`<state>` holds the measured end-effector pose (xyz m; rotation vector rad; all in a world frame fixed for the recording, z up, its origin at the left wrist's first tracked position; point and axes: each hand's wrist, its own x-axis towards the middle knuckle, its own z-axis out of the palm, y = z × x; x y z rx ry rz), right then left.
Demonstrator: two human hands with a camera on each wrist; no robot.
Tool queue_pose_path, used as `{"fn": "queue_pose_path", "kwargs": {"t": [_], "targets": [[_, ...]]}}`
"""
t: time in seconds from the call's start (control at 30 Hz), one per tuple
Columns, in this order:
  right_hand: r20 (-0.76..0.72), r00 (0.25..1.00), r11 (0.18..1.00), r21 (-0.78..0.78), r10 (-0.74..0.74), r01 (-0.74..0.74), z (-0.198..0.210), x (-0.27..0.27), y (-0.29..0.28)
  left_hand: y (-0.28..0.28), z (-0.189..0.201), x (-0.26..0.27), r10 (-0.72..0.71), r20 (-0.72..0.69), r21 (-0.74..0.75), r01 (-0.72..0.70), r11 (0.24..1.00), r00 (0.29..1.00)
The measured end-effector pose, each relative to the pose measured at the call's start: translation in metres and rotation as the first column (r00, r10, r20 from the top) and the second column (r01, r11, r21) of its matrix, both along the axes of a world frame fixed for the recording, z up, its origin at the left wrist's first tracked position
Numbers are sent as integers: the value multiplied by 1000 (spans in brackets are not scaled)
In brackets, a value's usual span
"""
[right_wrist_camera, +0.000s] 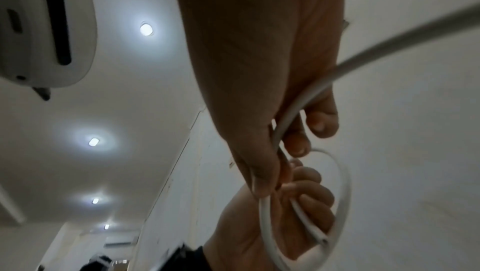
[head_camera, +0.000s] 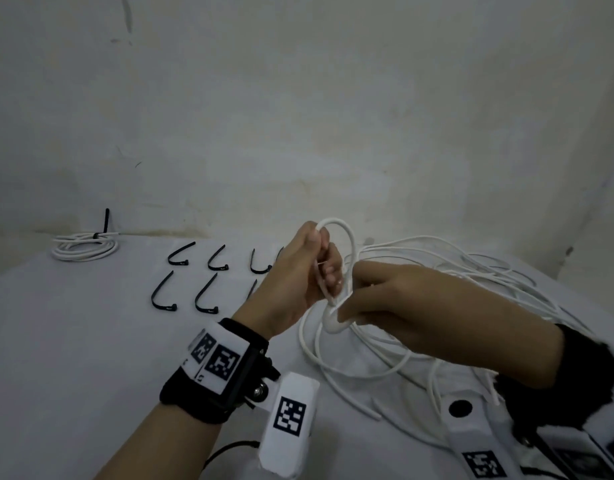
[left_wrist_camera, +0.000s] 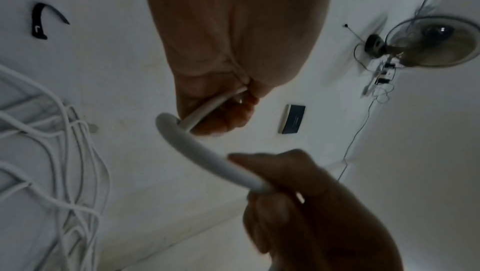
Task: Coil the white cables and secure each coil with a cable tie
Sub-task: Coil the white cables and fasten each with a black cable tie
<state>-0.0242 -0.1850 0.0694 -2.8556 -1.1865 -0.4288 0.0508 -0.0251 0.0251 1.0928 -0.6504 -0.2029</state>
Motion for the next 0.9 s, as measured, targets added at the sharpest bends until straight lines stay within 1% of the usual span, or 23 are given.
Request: {"fn": "queue_pose_path", "kwargs": {"t": [0.03, 0.1, 0.13, 0.2, 0.3, 0.37, 0.43, 0.53, 0.63, 0.7, 0.77, 0.83, 0.9], "targets": [[-7, 1000, 998, 68, 16, -16, 1, 2, -1, -2, -1, -3, -30, 18, 49, 29, 998, 999], [58, 998, 987, 158, 24, -33, 2, 6, -4, -5, -4, -8, -114, 29, 118, 110, 987, 993], [93, 996, 978, 208, 16, -35, 3, 8, -4, -6, -4, -11, -153, 30, 147, 147, 978, 988], [142, 989, 945, 328, -26, -22, 4, 10, -7, -7, -5, -14, -184, 18, 192, 177, 965, 983], [213, 970, 872, 490, -118, -1, 2, 20, -11, -7, -7, -14, -198, -12, 147, 198, 969, 980], [206, 966, 810, 587, -158, 7, 0, 28, -13, -7, -9, -13, -218, 13, 98, 216, 972, 976], [192, 964, 776, 630, -184, 23, -4, 36, -14, -7, -12, -10, -224, 29, 17, 224, 974, 974], [117, 969, 739, 668, -216, 85, -7, 46, -11, -9, -17, -6, -233, 9, -93, 233, 968, 972], [15, 986, 706, 700, -169, 110, -9, 53, -7, -9, -19, -4, -239, -33, -144, 233, 962, 970], [-115, 990, 645, 751, -78, 138, -9, 55, -4, -6, -19, -2, -227, -66, -146, 215, 965, 972], [-217, 976, 602, 778, -12, 180, -8, 57, 0, -5, -18, -1, -225, -104, -150, 209, 966, 969], [-280, 960, 579, 785, 14, 221, -8, 59, 3, -4, -17, 0, -234, -140, -150, 213, 965, 962], [-307, 952, 585, 773, 8, 245, -7, 60, 6, -3, -18, 1, -210, -130, -117, 195, 974, 969]]}}
